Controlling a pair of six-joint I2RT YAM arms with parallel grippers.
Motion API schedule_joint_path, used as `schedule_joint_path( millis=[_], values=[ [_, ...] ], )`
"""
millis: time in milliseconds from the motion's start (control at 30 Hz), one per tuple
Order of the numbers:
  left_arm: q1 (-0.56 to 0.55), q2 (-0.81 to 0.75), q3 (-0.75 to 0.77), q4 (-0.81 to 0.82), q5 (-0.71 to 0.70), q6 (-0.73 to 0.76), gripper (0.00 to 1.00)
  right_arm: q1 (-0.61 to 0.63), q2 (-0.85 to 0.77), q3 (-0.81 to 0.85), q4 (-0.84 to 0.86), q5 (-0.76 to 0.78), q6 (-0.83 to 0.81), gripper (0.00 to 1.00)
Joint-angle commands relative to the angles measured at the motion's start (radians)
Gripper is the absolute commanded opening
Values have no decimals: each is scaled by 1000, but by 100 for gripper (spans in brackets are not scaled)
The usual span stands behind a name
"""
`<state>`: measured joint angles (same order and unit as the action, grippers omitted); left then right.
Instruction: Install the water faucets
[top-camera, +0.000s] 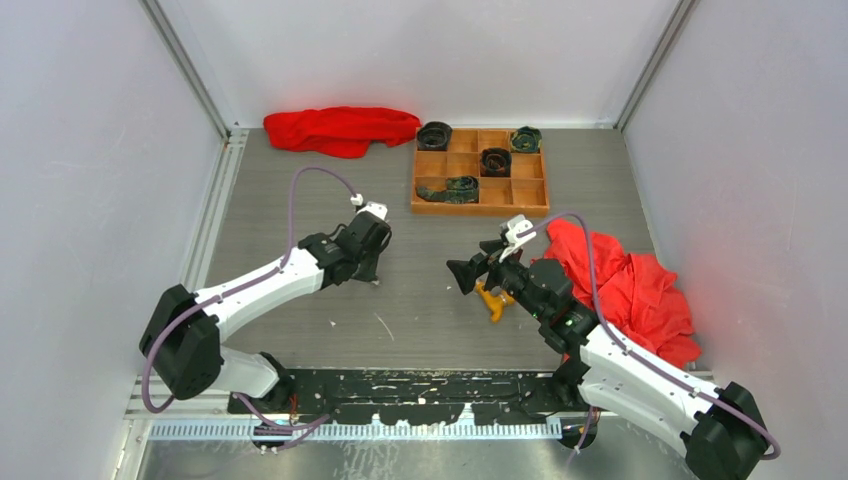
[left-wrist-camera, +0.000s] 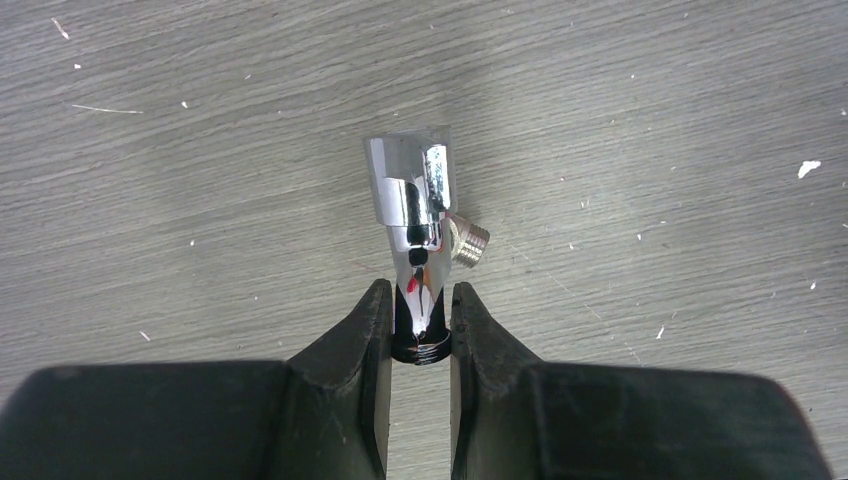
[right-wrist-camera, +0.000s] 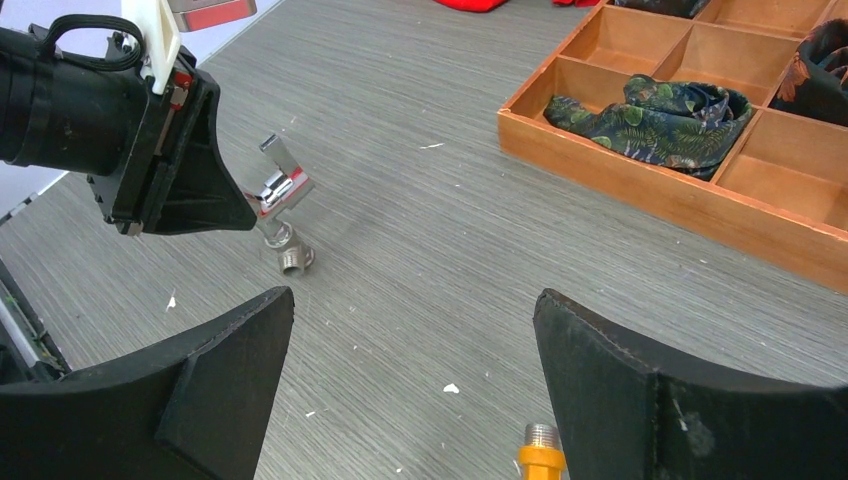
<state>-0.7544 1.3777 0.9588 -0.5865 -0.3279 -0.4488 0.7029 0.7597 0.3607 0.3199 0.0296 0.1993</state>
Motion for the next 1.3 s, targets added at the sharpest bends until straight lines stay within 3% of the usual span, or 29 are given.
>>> schedule_joint_path(
  millis=[0, 167, 333, 700, 967, 1100, 1267],
  values=[
    [-13, 14, 18, 43, -35, -40, 11, -1, -6, -2, 38, 21, 5, 94],
    [-14, 4, 22, 31, -45, -46, 30, -2, -11, -2, 28, 23, 3, 94],
    [-14, -7, 15, 31, -53, -57, 40, -1, -9, 0, 27, 18, 8, 94],
    [-14, -27, 18, 37, -34, -65, 46, -1, 5, 13, 11, 23, 17, 94],
    [-13, -100, 27, 32, 8, -62, 46, -26, 153, 190, -349, 251, 160, 93],
    [-13, -132, 29, 24, 43, -62, 47, -134, 293, 300, -592, 219, 300, 92],
    [-13, -120, 34, 19, 79, -71, 47, -219, 334, 268, -661, 205, 410, 93]
  ],
)
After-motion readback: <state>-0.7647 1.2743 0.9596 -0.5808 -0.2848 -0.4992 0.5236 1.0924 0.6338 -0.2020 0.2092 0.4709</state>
